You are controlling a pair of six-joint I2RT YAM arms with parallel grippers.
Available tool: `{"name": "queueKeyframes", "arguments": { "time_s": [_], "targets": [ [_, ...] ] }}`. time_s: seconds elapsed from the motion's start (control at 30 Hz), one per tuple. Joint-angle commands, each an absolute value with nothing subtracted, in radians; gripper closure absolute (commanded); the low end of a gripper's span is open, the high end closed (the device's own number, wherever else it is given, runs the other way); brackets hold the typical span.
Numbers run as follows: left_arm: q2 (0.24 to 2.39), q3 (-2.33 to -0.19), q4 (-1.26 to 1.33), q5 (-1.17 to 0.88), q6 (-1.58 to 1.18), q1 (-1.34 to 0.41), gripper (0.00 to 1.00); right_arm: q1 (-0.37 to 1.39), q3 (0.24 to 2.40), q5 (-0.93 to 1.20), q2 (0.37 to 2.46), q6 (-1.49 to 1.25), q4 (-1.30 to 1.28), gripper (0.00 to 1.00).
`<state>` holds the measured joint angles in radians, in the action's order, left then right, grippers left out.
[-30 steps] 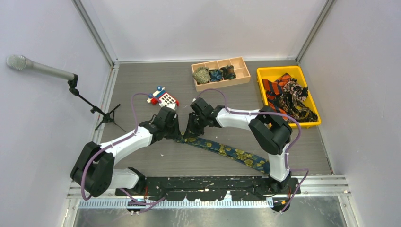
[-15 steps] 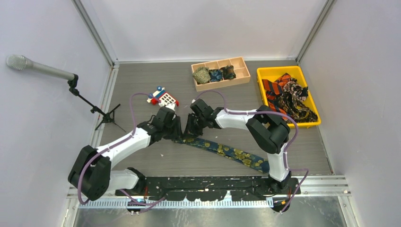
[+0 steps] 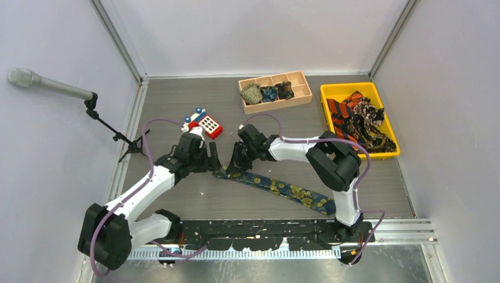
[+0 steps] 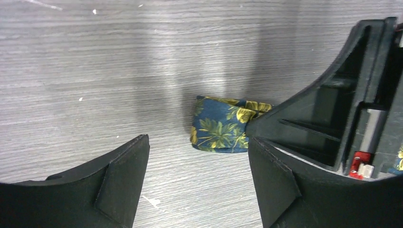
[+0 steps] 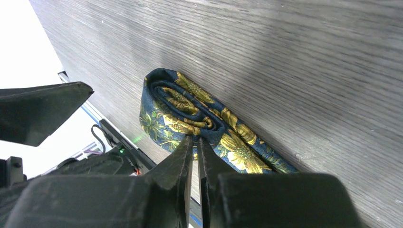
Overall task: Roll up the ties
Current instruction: Roll the tie at the center of the board.
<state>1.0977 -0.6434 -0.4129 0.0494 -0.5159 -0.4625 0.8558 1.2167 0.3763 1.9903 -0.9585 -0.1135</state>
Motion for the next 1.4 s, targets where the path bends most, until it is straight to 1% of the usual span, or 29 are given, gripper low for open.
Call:
{"name": "queueKeyframes", "arguments": {
  "time_s": [0.0,0.27,0.4,0.57,0.77,1.23,1.37],
  "targets": [
    [1.049,-0.572,-0.353,-0.099,-0.531,-0.388,0.22,0.862,1.185,0.337,2.027,-0.95,-0.14,0.86],
    [1.011,-0.456,-0.184,-0.333,-0.578,-0.25,0.22,0.862,1.164,0.337,2.029,-0.956,-0.125,0.86],
    [1.027,-0.431,-0.113,-0.403,-0.6,-0.218,0.23,0.861,1.157,0.339,2.032,-0.957,-0.121,0.86],
    [1.069,-0.411,-0.049,-0.455,-0.624,-0.193,0.27,0.862,1.152,0.339,2.033,-0.958,-0.117,0.86],
    [1.127,-0.399,0.03,-0.51,-0.656,-0.175,0.34,0.861,1.152,0.341,2.033,-0.959,-0.115,0.86],
    [1.22,-0.399,0.05,-0.545,-0.673,-0.167,0.39,0.862,1.154,0.344,2.039,-0.957,-0.114,0.86],
    [1.245,-0.388,0.079,-0.579,-0.68,-0.167,0.43,0.862,1.158,0.345,2.043,-0.959,-0.114,0.86]
  ]
}}
